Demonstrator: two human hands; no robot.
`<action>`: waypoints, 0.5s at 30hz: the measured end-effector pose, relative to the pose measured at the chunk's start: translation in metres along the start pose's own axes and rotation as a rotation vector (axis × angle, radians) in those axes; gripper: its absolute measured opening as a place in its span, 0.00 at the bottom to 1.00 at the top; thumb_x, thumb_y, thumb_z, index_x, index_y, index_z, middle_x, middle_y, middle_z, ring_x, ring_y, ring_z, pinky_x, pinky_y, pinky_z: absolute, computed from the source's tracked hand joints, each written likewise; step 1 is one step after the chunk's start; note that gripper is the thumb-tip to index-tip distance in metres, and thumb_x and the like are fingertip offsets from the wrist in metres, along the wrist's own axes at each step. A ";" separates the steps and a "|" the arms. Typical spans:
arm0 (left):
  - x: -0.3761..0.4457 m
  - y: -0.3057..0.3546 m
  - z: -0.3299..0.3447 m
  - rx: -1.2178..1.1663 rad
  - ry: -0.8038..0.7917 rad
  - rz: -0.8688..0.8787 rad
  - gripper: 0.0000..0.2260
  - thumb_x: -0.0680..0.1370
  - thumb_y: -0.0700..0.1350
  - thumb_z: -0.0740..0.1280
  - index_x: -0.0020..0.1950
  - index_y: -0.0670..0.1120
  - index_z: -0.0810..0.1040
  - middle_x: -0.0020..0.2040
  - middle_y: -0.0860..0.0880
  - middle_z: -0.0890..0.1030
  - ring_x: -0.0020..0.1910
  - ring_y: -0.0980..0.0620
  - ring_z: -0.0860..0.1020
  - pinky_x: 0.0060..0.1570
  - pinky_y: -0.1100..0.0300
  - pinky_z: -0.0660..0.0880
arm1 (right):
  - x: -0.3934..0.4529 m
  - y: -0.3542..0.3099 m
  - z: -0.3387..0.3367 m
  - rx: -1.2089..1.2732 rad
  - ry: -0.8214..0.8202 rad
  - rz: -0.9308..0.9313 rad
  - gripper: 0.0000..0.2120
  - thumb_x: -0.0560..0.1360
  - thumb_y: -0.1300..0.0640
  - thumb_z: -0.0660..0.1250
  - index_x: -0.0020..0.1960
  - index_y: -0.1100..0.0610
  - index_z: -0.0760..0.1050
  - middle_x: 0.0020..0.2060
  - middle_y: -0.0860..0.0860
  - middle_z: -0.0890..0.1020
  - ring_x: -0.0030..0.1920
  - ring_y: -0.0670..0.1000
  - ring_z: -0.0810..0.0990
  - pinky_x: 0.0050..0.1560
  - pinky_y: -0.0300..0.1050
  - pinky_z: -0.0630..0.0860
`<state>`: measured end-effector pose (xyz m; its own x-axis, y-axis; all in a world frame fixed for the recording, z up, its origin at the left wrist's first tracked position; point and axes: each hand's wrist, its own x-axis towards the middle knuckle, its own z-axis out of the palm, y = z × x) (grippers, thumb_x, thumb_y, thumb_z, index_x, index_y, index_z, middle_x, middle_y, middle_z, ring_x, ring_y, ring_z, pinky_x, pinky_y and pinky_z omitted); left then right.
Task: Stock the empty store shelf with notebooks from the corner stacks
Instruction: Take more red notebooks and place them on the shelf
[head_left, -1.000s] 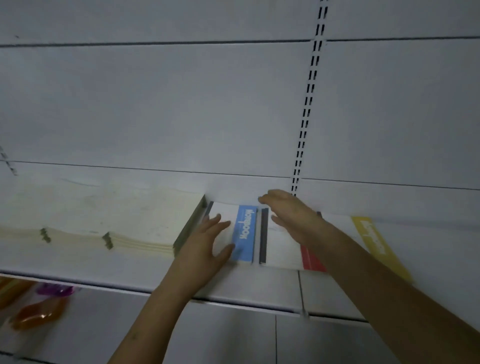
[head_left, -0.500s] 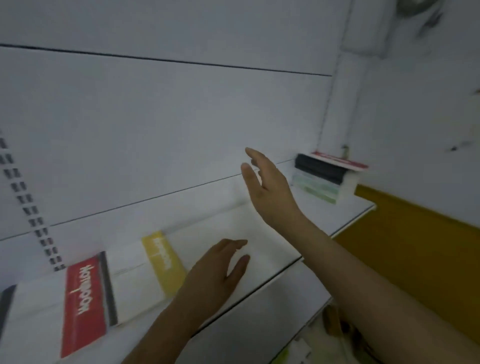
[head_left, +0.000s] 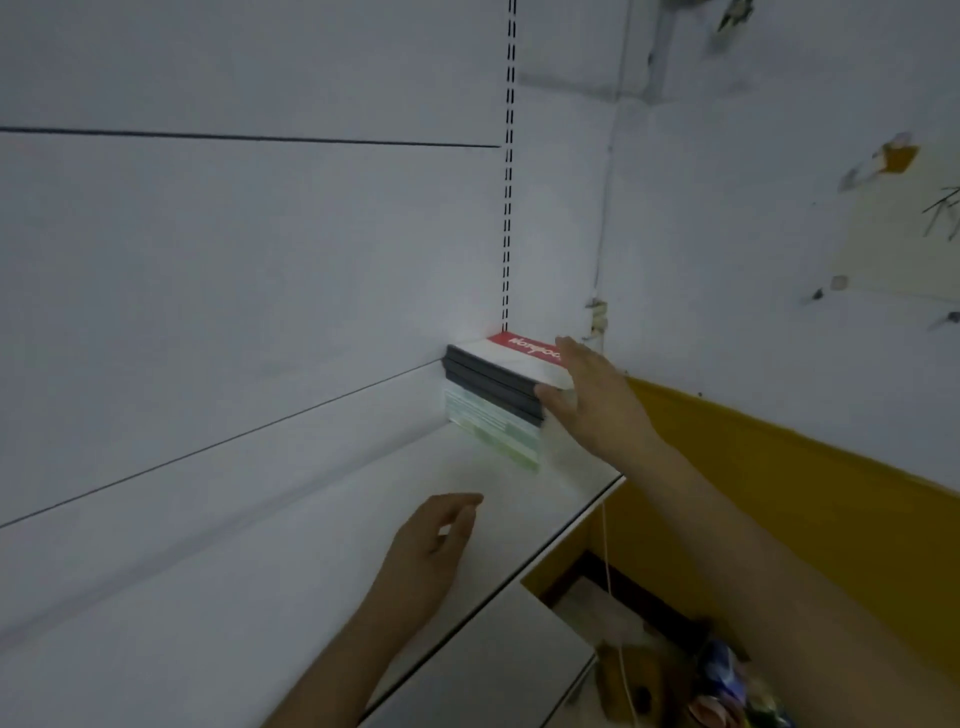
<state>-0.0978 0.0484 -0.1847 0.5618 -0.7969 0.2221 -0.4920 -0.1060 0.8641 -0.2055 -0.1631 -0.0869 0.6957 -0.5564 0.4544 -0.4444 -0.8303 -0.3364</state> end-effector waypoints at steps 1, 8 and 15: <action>0.013 0.002 0.008 -0.103 0.038 -0.043 0.11 0.83 0.49 0.58 0.58 0.56 0.79 0.58 0.56 0.80 0.56 0.60 0.78 0.59 0.61 0.76 | 0.005 0.011 0.005 -0.061 -0.057 -0.065 0.24 0.81 0.47 0.58 0.73 0.59 0.65 0.71 0.56 0.69 0.71 0.56 0.65 0.71 0.49 0.60; 0.075 0.031 0.027 -0.785 0.174 -0.308 0.18 0.84 0.49 0.55 0.61 0.40 0.78 0.58 0.40 0.83 0.57 0.45 0.82 0.60 0.50 0.76 | 0.007 0.040 0.050 -0.074 0.427 -0.386 0.23 0.84 0.51 0.51 0.55 0.62 0.81 0.50 0.56 0.85 0.49 0.53 0.85 0.55 0.48 0.78; 0.082 0.030 0.006 -1.148 0.394 -0.375 0.12 0.79 0.43 0.65 0.62 0.47 0.77 0.56 0.41 0.84 0.56 0.40 0.81 0.54 0.41 0.79 | -0.043 -0.010 0.087 0.046 0.229 -0.851 0.16 0.81 0.51 0.61 0.61 0.59 0.78 0.60 0.54 0.81 0.62 0.51 0.78 0.67 0.47 0.71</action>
<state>-0.0706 -0.0241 -0.1434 0.7973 -0.5785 -0.1722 0.4857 0.4456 0.7521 -0.1819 -0.1278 -0.1750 0.6480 0.2534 0.7182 0.1996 -0.9666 0.1609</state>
